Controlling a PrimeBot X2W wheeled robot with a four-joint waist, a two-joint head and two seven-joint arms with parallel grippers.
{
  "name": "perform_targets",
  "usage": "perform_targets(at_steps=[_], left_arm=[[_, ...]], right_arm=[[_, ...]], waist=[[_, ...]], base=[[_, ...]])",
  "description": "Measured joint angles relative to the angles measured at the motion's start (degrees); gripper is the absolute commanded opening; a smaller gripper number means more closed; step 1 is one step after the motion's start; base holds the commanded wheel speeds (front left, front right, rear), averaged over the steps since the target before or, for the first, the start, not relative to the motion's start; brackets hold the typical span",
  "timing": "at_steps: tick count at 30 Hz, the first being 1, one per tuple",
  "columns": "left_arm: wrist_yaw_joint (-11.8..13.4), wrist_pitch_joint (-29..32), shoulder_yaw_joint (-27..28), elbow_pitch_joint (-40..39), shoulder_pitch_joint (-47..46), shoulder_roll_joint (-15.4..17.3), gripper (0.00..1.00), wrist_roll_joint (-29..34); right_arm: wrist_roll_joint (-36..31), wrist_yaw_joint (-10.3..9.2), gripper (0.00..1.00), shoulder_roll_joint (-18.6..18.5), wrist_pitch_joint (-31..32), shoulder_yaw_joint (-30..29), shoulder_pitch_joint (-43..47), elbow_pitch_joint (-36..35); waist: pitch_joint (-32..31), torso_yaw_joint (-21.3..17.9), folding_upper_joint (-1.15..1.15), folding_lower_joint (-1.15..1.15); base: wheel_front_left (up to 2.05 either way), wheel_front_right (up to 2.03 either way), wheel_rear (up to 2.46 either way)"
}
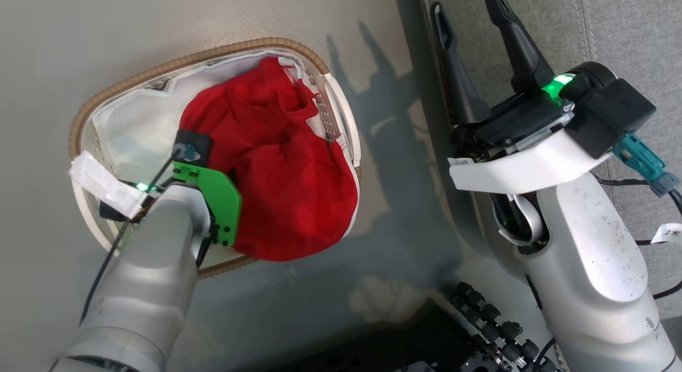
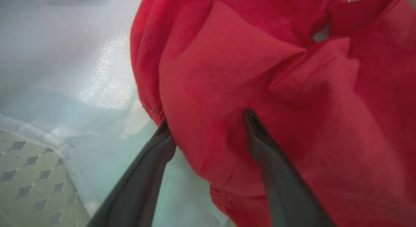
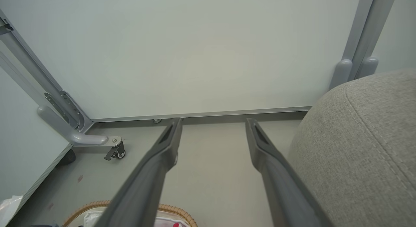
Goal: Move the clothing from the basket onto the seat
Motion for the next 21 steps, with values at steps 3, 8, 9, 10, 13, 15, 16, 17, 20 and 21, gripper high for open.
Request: perform_targets(at_steps=[3,8,9,10,13,15,16,17,20,21], left_arm=[[0.0,-1.1,-2.4,-1.8,1.3,-0.3,0.00,-1.6],[0.0,-3.9,-4.5,-4.0,3.1,-0.3,0.00,-6.1],[0.0,-4.2,-5.0,-4.2,3.4,-0.4,0.00,-6.7],[0.0,-4.8,-5.5,-4.6,4.1,-0.4,0.00,-7.7],[0.0,-6.4,-7.3,-5.9,5.7,-0.5,0.00,-9.9],[0.0,-7.9,-8.3,-6.7,6.8,-0.8,0.00,-11.7],[0.0,-8.5,-8.7,-7.1,7.4,-0.8,0.00,-12.2],[0.0,-9.2,-9.2,-7.4,8.2,-0.9,0.00,-13.2],[0.0,-11.0,-10.6,-8.1,10.4,-1.1,0.00,-15.4],[0.0,-11.5,-11.1,-8.3,11.0,-1.1,0.00,-15.8]], right_arm=[[0.0,0.00,1.00,0.0,0.0,-0.2,0.0,0.5],[0.1,0.00,1.00,0.0,0.0,-0.4,0.0,1.9],[0.3,0.00,1.00,0.0,0.0,-0.5,0.0,2.2],[0.4,0.00,1.00,0.0,0.0,-0.6,0.0,2.7],[0.3,0.00,1.00,0.0,0.0,-0.9,0.4,4.1],[0.0,0.00,1.00,0.0,0.0,-1.0,0.9,5.1],[-0.1,0.00,1.00,0.0,0.0,-1.1,1.2,5.5],[-0.3,0.00,1.00,0.0,0.0,-1.1,1.7,6.0],[-0.6,0.00,1.00,0.0,0.0,-1.7,2.7,7.3],[-0.9,0.00,1.00,0.0,0.0,-1.7,3.1,7.7]], waist=[[-0.4,0.2,0.00,0.00],[-2.2,0.6,0.00,0.00],[-2.7,0.6,0.00,0.00],[-3.3,0.7,0.00,0.00],[-5.2,1.0,0.00,0.00],[-6.8,1.3,0.00,0.00],[-7.5,1.5,0.00,0.00],[-8.4,1.7,0.00,0.00],[-11.0,2.3,0.00,0.00],[-12.0,2.6,0.00,-0.01]], base=[[0.00,0.00,0.00],[0.00,0.00,0.00],[0.00,0.00,0.00],[0.00,0.00,0.00],[0.00,0.00,0.00],[0.00,0.00,0.00],[0.00,0.00,0.00],[0.00,0.00,0.00],[0.00,0.00,0.00],[0.00,0.00,0.00]])
